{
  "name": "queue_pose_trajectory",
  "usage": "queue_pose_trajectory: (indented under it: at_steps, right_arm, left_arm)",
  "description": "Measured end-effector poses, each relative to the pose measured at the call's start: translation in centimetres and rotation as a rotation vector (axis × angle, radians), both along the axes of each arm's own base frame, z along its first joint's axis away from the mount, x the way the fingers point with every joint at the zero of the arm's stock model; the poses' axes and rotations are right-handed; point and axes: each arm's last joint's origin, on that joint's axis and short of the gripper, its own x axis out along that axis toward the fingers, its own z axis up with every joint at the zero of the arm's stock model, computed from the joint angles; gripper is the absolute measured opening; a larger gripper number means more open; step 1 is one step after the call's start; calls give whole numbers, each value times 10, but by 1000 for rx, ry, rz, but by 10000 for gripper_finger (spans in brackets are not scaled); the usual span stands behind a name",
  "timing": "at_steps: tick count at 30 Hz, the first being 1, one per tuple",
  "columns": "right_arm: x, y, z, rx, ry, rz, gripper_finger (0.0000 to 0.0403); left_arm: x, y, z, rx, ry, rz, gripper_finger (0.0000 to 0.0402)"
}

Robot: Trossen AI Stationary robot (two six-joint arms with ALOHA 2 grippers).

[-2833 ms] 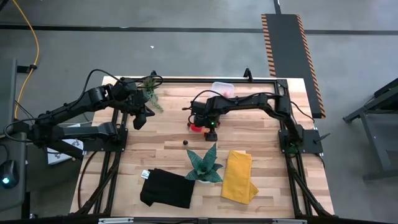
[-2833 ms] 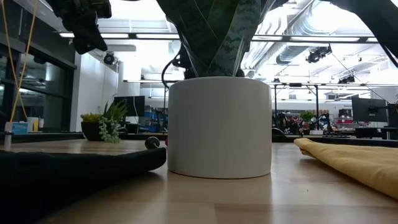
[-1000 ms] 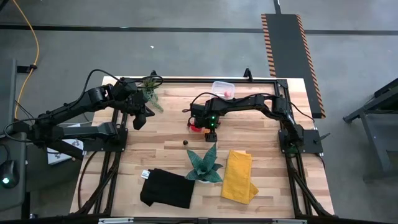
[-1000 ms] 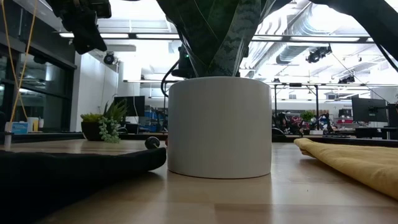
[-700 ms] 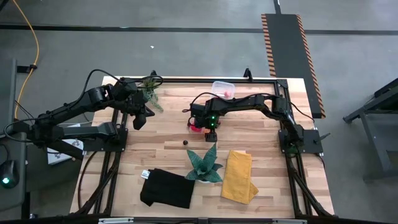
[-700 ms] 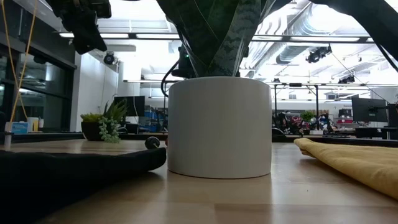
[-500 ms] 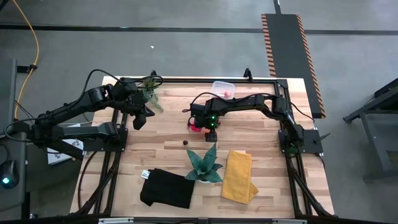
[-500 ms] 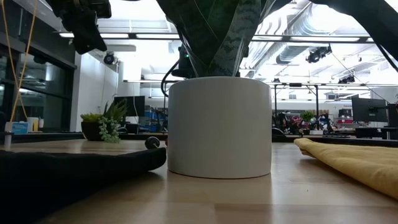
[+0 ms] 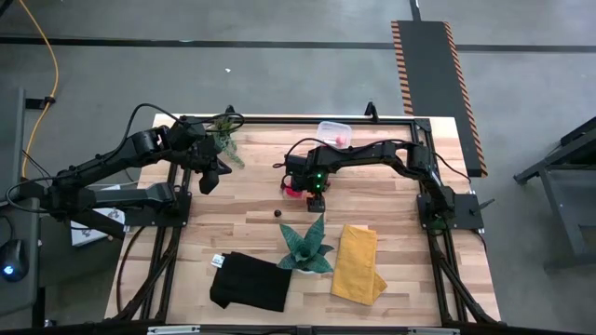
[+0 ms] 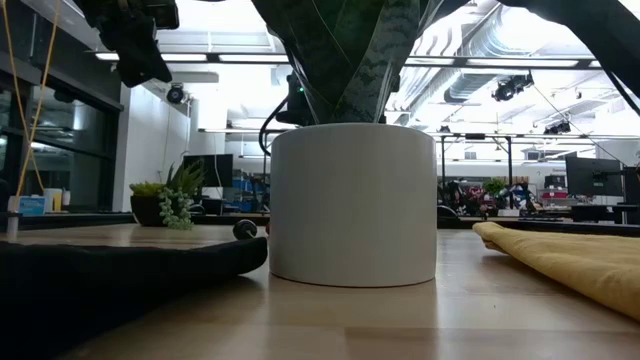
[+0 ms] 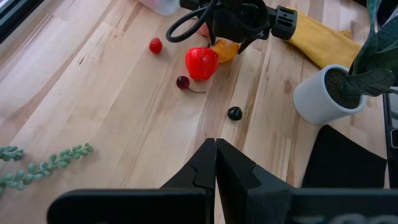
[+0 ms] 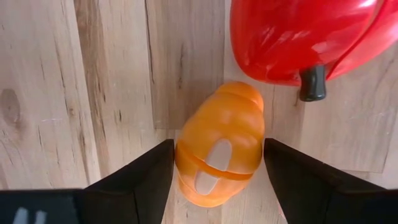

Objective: Pick and placing Produce into tupperware
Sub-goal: Put the croissant into the transparent container

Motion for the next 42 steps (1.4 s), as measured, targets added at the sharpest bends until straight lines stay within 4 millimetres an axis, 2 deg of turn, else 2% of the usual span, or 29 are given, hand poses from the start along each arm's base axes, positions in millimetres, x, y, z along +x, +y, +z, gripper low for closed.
queue_pose_trajectory:
  at_steps: [9,22,42]
  right_arm:
    - [0,0,0,2,0,0,211]
    - [-1,0,1,3,13,0,209]
    - [5,-1,30,8,21,-8,209]
  left_arm:
    - [0,0,0,0,0,0,1]
    - [0,0,0,0,0,0,1]
    - [0,0,0,0,0,0,1]
